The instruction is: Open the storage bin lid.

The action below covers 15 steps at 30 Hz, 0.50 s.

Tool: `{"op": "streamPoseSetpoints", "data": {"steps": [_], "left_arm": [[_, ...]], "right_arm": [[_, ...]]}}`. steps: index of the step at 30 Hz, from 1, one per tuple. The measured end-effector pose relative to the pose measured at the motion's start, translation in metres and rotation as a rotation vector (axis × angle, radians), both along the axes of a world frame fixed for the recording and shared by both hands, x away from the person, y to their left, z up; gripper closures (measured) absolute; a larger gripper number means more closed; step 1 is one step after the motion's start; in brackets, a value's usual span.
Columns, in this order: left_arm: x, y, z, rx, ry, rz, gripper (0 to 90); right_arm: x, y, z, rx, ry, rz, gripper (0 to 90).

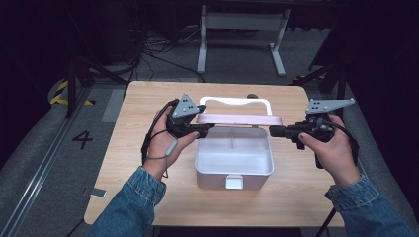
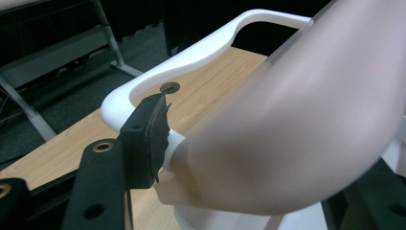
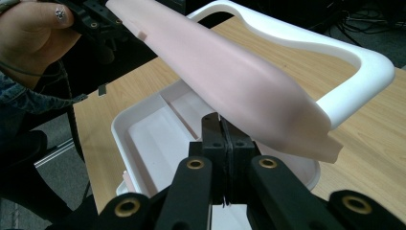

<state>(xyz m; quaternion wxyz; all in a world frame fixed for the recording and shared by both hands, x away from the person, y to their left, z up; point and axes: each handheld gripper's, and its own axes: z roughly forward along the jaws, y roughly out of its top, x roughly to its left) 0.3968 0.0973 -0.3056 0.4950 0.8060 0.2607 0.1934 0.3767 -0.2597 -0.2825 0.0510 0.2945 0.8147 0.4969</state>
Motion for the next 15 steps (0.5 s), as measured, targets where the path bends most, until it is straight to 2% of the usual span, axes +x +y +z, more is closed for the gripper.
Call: {"op": "streamPoseSetpoints", "data": {"steps": [5, 9, 15], "left_arm": [[0.0015, 0.0007, 0.001, 0.003, 0.001, -0.013, 51.4], [0.0023, 0.0005, 0.0017, 0.018, -0.011, -0.004, 55.2], [0.0058, 0.0022, 0.0017, -0.019, 0.008, 0.007, 57.2]], "right_arm": [[-0.0006, -0.0007, -0.0002, -0.002, 0.0, -0.003, 86.2], [-0.0016, -0.0022, -0.0001, -0.007, -0.002, -0.008, 83.7], [-0.0052, -0.0047, -0.0005, -0.021, -0.011, -0.017, 78.5]]}}
